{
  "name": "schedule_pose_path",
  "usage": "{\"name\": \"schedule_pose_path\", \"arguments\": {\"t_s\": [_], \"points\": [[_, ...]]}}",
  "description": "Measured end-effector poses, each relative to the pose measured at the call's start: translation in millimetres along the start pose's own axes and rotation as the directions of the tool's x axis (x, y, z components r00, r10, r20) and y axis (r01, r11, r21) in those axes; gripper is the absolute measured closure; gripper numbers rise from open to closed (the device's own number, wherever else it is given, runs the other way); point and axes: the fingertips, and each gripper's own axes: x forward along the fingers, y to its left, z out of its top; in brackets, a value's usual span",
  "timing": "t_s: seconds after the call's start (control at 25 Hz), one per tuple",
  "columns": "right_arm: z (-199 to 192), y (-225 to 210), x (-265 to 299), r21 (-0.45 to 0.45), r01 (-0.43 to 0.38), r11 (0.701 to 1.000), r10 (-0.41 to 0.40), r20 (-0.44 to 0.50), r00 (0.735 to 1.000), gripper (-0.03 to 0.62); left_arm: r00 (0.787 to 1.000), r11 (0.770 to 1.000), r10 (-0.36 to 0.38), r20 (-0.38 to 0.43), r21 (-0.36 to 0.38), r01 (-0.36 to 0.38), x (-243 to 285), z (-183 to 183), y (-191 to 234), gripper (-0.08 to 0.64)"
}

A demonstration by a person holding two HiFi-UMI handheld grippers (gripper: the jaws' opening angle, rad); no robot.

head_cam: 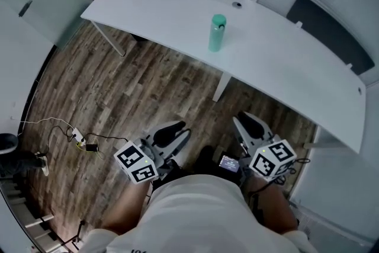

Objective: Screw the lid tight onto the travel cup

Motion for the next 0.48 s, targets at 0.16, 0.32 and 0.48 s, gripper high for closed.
{"name": "schedule_pose_path", "arguments": {"t_s": [0.16, 0.32, 0.48], "points": [[4, -15, -1, 0.011, -0.012, 1.0, 0.012, -0.012, 1.0, 0.494, 1.0, 1.0, 0.01, -0.005, -0.005, -0.01, 20, -1, -2, 0.448], [8, -22, 4, 0.013, -0.016, 1.0, 0.016, -0.012, 1.0, 0.494, 1.0, 1.0, 0.008, -0.019, -0.004, -0.008, 31, 0, 1, 0.448], [10, -28, 16, 0.008, -0.009, 1.0, 0.01, -0.016, 1.0, 0.49, 1.0, 1.0, -0.005, -0.026, 0.004, 0.005, 39, 5, 14, 0.448]]}}
